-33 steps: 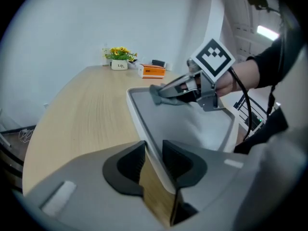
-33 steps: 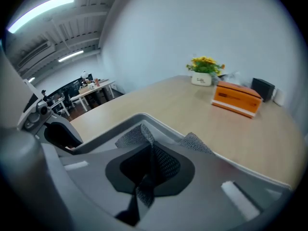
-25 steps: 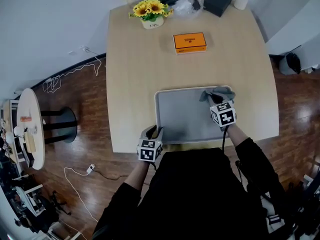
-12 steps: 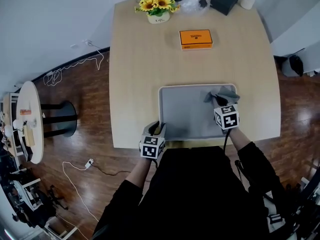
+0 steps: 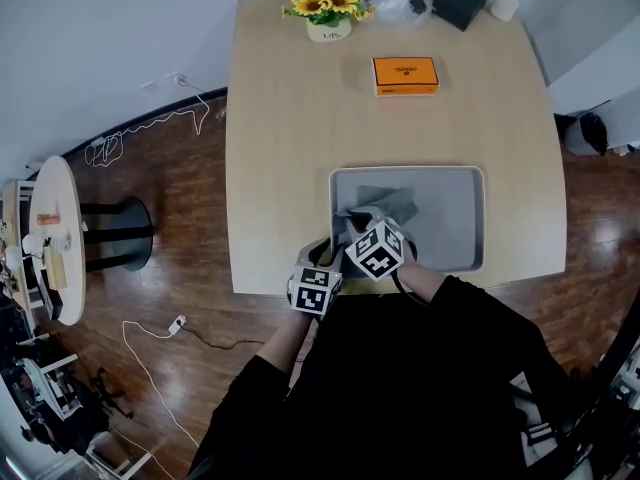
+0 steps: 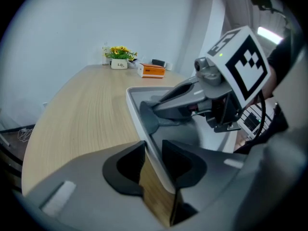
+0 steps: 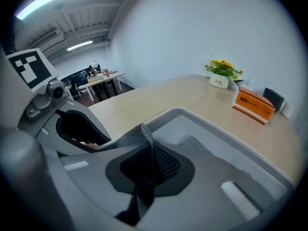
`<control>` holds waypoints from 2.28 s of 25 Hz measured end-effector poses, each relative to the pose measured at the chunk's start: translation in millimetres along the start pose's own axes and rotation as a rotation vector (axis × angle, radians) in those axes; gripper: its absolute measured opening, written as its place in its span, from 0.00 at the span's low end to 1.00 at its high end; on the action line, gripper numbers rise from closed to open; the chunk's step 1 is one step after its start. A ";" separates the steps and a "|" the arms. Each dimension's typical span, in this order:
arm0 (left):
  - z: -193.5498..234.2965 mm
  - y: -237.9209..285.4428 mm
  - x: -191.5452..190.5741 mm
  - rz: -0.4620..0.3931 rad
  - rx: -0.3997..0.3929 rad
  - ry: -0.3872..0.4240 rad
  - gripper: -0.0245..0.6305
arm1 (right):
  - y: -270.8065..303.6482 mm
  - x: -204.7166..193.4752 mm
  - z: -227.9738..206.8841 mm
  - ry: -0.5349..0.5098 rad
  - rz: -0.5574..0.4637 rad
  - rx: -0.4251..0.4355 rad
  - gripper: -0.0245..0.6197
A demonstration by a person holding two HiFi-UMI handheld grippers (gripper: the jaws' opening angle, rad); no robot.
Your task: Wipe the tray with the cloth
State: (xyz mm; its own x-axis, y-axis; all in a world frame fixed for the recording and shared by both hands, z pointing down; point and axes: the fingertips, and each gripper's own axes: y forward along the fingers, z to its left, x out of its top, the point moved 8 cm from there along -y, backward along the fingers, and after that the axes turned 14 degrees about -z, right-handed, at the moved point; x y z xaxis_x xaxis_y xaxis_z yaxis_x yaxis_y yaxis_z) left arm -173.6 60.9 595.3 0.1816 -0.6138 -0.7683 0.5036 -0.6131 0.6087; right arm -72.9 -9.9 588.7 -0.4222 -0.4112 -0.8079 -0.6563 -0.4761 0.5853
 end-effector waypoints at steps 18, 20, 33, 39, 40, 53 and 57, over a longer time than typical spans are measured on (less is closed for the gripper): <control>0.1 0.0 -2.8 -0.009 0.035 -0.025 0.18 | -115.5 -79.7 -100.2 0.188 -0.036 -0.196 0.05; -1.1 -1.1 -3.2 -0.004 0.047 -0.036 0.18 | -135.7 -93.4 -117.8 0.186 -0.035 -0.252 0.05; -4.8 0.3 -3.6 -0.034 0.068 -0.068 0.16 | -93.1 -61.2 -83.5 0.178 0.016 -0.186 0.05; 0.2 -1.2 -4.0 -0.043 0.027 -0.062 0.16 | -11.5 -8.0 7.5 0.009 0.046 0.066 0.05; 1.2 -1.3 -3.5 -0.041 0.019 -0.062 0.16 | -5.3 -3.0 16.9 -0.010 0.049 0.088 0.05; 11.6 -3.5 -5.0 -0.019 -0.030 -0.070 0.19 | -67.6 -46.9 -15.7 0.072 0.055 0.024 0.05; 7.1 -4.2 -0.2 -0.008 -0.023 -0.076 0.19 | -119.0 -80.3 -60.0 0.151 0.062 -0.123 0.05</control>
State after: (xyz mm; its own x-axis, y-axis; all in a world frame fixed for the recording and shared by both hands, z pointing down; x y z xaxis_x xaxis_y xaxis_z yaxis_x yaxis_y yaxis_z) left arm -181.8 60.0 594.3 0.1134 -0.6456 -0.7552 0.5241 -0.6068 0.5975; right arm 76.6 33.1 588.1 -0.3547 -0.5499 -0.7561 -0.5472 -0.5337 0.6448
